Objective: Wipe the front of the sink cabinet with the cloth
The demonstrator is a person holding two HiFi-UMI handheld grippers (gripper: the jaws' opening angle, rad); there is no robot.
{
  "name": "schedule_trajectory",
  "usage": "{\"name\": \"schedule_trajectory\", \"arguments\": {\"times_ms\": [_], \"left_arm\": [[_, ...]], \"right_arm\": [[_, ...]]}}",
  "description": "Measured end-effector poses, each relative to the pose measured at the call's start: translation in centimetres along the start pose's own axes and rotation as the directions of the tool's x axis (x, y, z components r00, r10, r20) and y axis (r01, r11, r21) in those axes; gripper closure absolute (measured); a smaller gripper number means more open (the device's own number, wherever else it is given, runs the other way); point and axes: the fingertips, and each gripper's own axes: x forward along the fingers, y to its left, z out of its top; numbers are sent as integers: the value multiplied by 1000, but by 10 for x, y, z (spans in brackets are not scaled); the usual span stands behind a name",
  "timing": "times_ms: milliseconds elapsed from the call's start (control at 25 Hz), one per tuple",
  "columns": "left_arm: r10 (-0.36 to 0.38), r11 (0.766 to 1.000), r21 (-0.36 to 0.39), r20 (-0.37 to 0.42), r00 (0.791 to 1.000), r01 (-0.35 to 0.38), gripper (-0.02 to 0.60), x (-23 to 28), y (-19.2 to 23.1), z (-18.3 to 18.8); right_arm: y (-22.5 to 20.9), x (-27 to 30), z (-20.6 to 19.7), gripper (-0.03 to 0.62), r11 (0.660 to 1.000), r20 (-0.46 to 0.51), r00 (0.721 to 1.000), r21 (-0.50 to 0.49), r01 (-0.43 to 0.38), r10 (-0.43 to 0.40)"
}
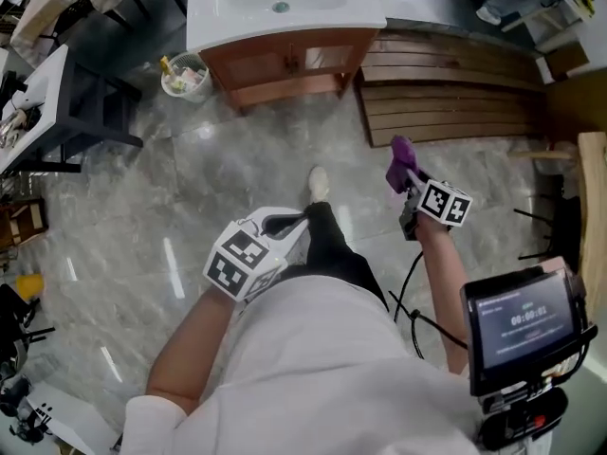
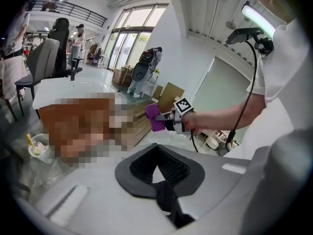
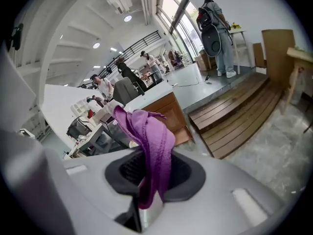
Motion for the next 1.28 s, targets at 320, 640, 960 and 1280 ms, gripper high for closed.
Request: {"name": "schedule_trajectory", "arguments": {"times_ms": [320,640,960,1280], "left_arm": [[65,997,-48,-47,997,-67,575,67,123,85],[106,993,-52,-69,992,-109,575,146,243,150],[60,994,-89,-52,997,-64,575,195,305,160],[33,991,-125,-43,999,-39,575,197,342,137]], "right_arm": [[-80,175,120,513,995,-38,999,103,16,-13],[-153,344,205,513,985,-65,997,166,57,-47],[-200,451,221,513,940,-60,993,319,119,-105],[-168,511,213,513,956,-83,993,273,105,-86]]}}
